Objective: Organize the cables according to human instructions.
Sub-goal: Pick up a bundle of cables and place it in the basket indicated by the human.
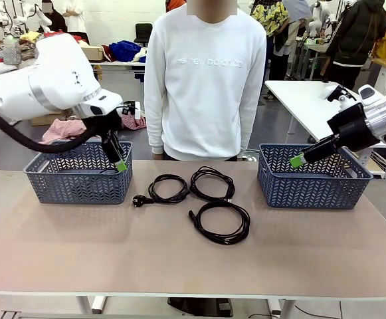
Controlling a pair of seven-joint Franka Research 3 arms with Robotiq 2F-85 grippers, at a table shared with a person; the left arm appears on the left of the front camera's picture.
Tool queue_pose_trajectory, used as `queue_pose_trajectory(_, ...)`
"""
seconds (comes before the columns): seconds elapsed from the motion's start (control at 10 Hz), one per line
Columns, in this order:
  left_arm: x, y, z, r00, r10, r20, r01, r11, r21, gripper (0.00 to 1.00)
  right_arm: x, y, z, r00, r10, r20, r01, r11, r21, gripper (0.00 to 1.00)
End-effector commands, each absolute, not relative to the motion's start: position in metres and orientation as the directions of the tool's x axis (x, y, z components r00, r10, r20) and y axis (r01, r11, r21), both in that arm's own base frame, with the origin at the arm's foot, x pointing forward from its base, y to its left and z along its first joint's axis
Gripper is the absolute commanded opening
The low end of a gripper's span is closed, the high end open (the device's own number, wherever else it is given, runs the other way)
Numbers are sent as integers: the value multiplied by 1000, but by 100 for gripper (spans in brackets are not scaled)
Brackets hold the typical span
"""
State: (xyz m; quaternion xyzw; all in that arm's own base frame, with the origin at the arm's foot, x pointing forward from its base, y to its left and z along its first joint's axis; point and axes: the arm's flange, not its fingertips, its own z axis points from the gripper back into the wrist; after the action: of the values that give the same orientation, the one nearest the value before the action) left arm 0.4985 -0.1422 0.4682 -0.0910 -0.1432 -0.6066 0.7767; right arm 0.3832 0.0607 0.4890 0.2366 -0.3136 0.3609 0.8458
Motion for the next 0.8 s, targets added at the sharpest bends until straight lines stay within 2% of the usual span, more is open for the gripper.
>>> queue_pose_trajectory(0.0, 462, -148, 459, 211, -896, 390, 966, 252, 58, 100, 387, 60, 487, 519, 456, 723, -775, 608, 173, 100)
queue_pose_trajectory(0.4, 419, -168, 440, 174, -892, 418, 980, 198, 14, 100, 387, 60, 487, 519, 456, 723, -775, 608, 173, 100)
queue_pose_trajectory(0.7, 420, -178, 440, 187, -904, 385, 979, 205, 6, 100, 387, 60, 487, 519, 456, 723, -775, 608, 173, 100)
